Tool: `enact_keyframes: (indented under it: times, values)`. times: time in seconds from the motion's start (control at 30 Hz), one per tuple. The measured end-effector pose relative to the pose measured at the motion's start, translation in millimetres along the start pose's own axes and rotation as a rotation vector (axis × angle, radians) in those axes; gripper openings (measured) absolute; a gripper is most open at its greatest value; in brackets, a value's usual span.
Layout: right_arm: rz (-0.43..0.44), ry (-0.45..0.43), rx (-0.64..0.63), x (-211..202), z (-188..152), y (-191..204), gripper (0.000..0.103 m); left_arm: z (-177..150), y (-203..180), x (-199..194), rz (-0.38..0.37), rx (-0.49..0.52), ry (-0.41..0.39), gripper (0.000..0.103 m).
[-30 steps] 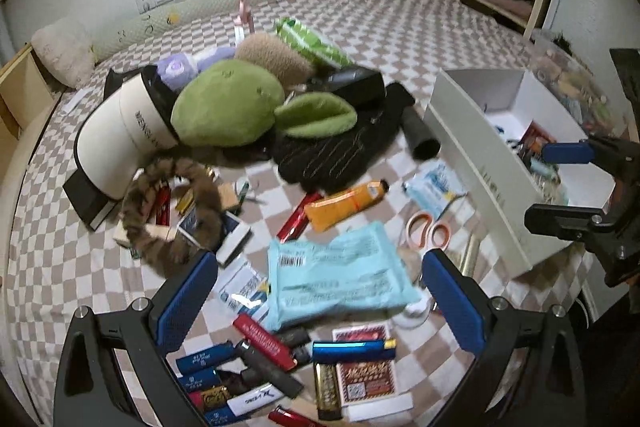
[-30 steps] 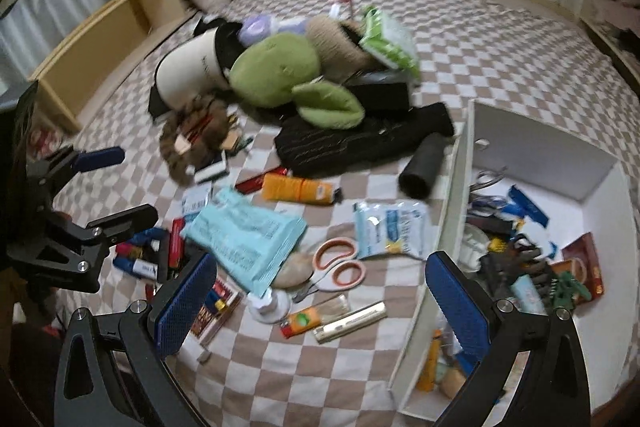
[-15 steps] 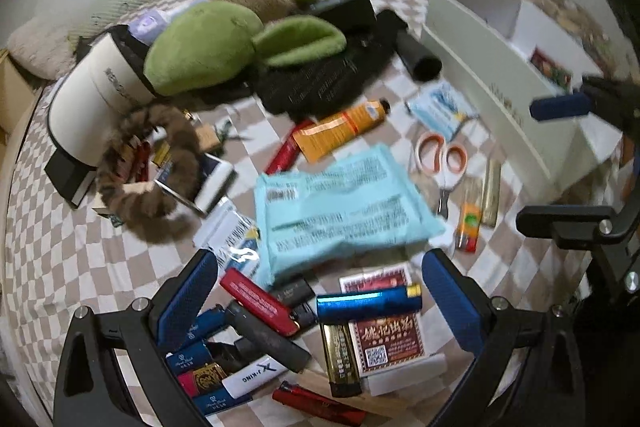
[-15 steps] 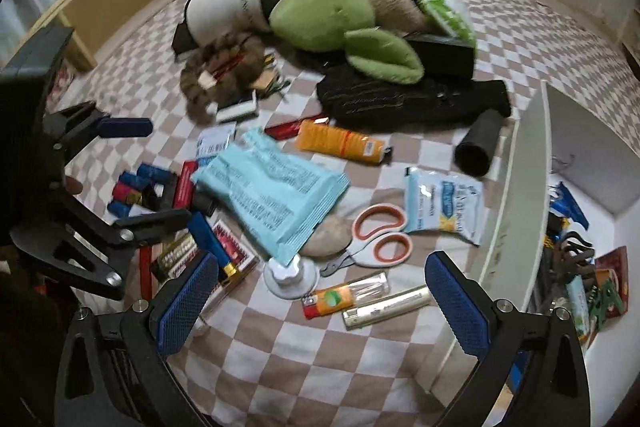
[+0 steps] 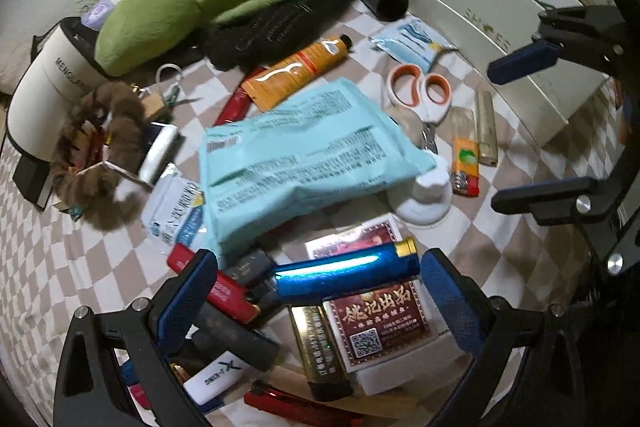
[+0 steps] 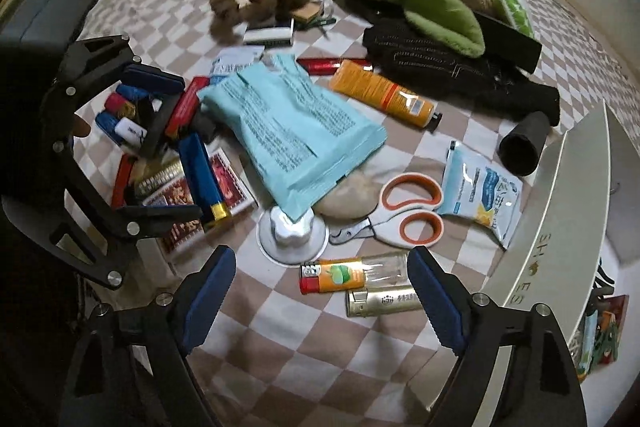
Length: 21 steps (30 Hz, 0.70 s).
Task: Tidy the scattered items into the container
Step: 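Lower the left tool and grasp the large blue lighter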
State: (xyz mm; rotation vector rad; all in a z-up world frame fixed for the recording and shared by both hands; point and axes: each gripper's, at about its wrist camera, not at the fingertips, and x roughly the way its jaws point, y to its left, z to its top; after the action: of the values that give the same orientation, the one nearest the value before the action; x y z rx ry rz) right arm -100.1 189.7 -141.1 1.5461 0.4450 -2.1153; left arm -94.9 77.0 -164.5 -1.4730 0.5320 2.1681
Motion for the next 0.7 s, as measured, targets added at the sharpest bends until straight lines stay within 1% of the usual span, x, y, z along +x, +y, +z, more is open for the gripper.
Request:
enact_keyframes:
  times: [0.2,0.37,0.4,0.47,0.53,0.7]
  values:
    - [0.013,0.03,-0.002,8,-3,-1,0.088,-4,-6,16,-0.01,0.005,0.037,0.102]
    - [0.025,0.037,-0.007,11,-3,1,0.088,-2,-6,23,-0.025,-0.03,0.056,0.101]
    - [0.025,0.038,-0.011,12,-3,1,0.088,-2,-6,24,-0.03,-0.033,0.059,0.1]
    - [0.023,0.042,-0.024,14,-4,3,0.088,-2,-5,25,-0.05,-0.041,0.064,0.088]
    - [0.023,0.047,-0.035,16,-5,5,0.088,-3,-5,25,-0.072,-0.049,0.067,0.086]
    - [0.031,0.046,-0.074,23,-5,13,0.088,-5,-4,22,-0.089,-0.046,0.067,0.086]
